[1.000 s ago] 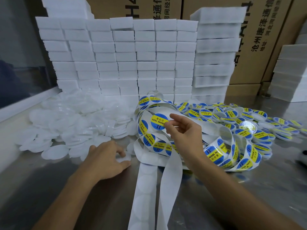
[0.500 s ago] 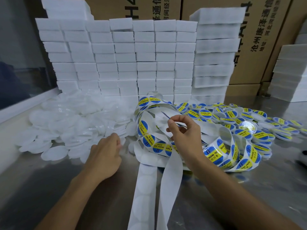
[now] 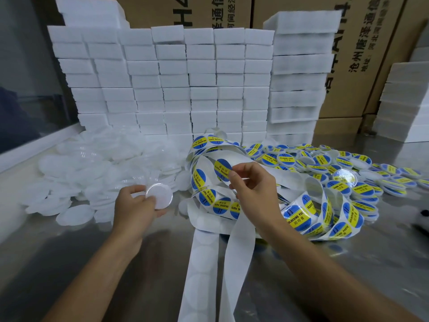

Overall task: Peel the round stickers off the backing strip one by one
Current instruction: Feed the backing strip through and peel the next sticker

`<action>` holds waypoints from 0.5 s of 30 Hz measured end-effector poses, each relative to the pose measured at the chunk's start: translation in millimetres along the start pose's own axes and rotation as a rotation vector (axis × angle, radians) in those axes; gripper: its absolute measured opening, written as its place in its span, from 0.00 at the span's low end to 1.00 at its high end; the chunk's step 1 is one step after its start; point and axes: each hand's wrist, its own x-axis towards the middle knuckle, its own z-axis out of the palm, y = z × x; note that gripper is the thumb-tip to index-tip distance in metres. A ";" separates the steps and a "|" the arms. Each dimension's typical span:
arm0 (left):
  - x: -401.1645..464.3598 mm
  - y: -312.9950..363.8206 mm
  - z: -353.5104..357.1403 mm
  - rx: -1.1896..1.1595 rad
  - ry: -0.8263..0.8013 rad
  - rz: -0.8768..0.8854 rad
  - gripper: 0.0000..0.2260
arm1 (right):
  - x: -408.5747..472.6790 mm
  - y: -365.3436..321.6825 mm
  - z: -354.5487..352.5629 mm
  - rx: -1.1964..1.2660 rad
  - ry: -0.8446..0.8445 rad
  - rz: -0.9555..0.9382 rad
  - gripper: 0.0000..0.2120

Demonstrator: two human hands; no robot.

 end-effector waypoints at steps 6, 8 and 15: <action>-5.5 11.5 -2.5 -0.389 -0.152 -0.143 0.07 | -1.1 -3.6 -2.3 0.136 0.003 0.062 0.05; -10.1 16.0 0.3 -0.502 -0.210 -0.165 0.07 | -1.6 -6.5 -3.1 0.226 -0.014 0.121 0.12; -27.0 20.8 14.1 -0.597 -0.410 -0.184 0.08 | -3.5 -18.0 -0.2 0.352 -0.132 0.231 0.15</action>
